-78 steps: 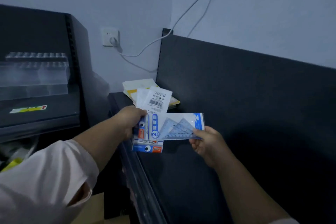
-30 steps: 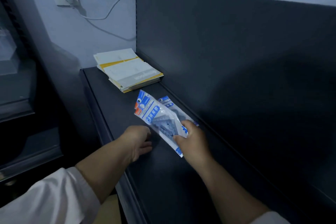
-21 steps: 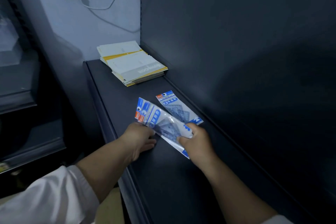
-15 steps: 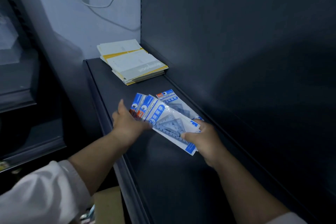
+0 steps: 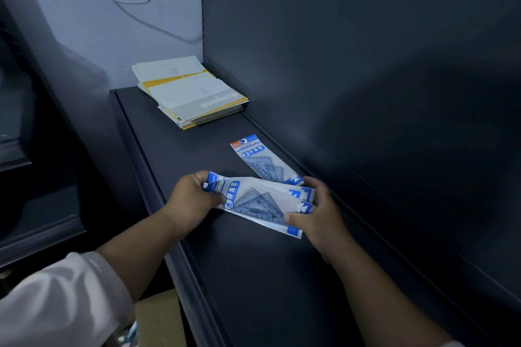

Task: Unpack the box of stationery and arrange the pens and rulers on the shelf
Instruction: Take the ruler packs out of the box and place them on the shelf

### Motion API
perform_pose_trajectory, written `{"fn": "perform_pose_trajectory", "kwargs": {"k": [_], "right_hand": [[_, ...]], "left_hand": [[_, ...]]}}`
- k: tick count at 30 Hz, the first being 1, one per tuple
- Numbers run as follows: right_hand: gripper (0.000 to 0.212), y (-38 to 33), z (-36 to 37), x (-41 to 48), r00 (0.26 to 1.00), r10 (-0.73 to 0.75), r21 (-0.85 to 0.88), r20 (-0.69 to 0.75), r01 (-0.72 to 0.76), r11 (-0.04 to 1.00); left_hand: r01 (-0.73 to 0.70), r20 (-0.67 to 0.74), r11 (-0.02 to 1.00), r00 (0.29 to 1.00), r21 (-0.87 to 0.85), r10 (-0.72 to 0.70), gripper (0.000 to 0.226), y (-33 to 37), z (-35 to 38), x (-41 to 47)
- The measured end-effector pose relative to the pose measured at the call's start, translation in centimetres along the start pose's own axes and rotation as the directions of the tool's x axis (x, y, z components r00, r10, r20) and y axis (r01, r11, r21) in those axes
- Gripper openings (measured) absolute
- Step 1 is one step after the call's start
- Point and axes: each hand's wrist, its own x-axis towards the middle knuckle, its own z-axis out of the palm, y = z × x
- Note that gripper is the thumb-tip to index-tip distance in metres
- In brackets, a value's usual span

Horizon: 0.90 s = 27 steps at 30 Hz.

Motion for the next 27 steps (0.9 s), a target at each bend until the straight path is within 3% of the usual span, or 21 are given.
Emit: {"fn": "perform_pose_trajectory", "kwargs": {"k": [4, 8, 12, 17, 23, 27], "right_hand": [[0.069, 0.1, 0.5, -0.2, 0.998, 0.017, 0.104, -0.054, -0.011, 0.994], [0.067, 0.2, 2.0, -0.3, 0.999, -0.006, 0.062, -0.031, 0.007, 0.998], [0.053, 0.3, 2.4, -0.2, 0.996, -0.063, -0.05, -0.058, 0.061, 0.997], [0.046, -0.1, 2.1, 0.4, 0.984, -0.12, -0.026, -0.134, 0.118, 0.993], [0.032, 0.5, 2.0, 0.3, 0.997, -0.063, -0.133, -0.043, 0.057, 0.989], [0.025, -1.0, 2.2, 1.2, 0.998, 0.045, -0.037, -0.054, -0.047, 0.998]], "left_hand": [[0.009, 0.031, 0.999, 0.999, -0.046, -0.008, 0.027, 0.3, -0.6, 0.1], [0.024, 0.1, 1.0, 0.995, 0.012, -0.025, 0.029, 0.4, -0.6, 0.2], [0.029, 0.013, 1.0, 1.0, 0.0, -0.029, 0.035, 0.0, -0.7, 0.5], [-0.052, -0.051, 0.997, 0.997, -0.054, 0.05, 0.035, 0.8, -1.0, 1.3], [-0.014, -0.012, 0.996, 1.0, 0.088, 0.015, 0.031, -0.1, -1.2, 1.7], [-0.045, -0.104, 0.996, 0.994, -0.073, 0.038, 0.029, 1.3, -0.5, 3.2]]}}
